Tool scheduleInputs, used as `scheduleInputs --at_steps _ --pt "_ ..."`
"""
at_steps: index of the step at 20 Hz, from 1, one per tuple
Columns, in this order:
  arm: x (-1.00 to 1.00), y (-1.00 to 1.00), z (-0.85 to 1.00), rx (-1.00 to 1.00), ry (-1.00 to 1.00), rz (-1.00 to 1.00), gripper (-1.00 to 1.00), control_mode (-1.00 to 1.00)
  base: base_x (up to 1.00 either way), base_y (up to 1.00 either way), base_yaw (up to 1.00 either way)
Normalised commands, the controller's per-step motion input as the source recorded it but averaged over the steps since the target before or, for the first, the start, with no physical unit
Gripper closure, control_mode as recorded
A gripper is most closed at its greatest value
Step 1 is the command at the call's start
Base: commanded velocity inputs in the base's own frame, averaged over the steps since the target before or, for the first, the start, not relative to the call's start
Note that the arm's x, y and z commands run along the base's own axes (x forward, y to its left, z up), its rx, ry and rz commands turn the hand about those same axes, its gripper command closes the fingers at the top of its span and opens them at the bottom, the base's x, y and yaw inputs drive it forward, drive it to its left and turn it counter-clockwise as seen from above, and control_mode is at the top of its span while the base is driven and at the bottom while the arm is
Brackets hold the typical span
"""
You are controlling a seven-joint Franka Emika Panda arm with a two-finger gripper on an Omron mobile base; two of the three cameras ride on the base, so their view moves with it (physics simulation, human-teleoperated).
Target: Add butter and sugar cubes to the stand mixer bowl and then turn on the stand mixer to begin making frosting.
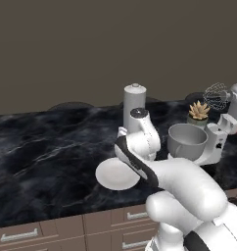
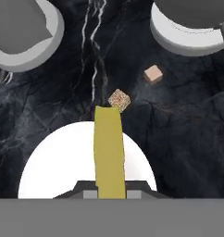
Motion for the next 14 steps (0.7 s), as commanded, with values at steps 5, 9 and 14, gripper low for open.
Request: scheduleInputs --at_steps 5,9,14 --pt "-0.04 -0.80 0.48 0.00 -0.04 -0.04 1.00 -1.00 0.00 0.00 0.00" --pt "0.00 -0.72 0.55 -0.01 -0.02 -0.03 1.00 -1.00 0.00 0.00 0.00" --pt "0.00 -0.76 0.50 0.00 0.00 -0.02 1.00 -1.00 0.00 0.00 0.00"
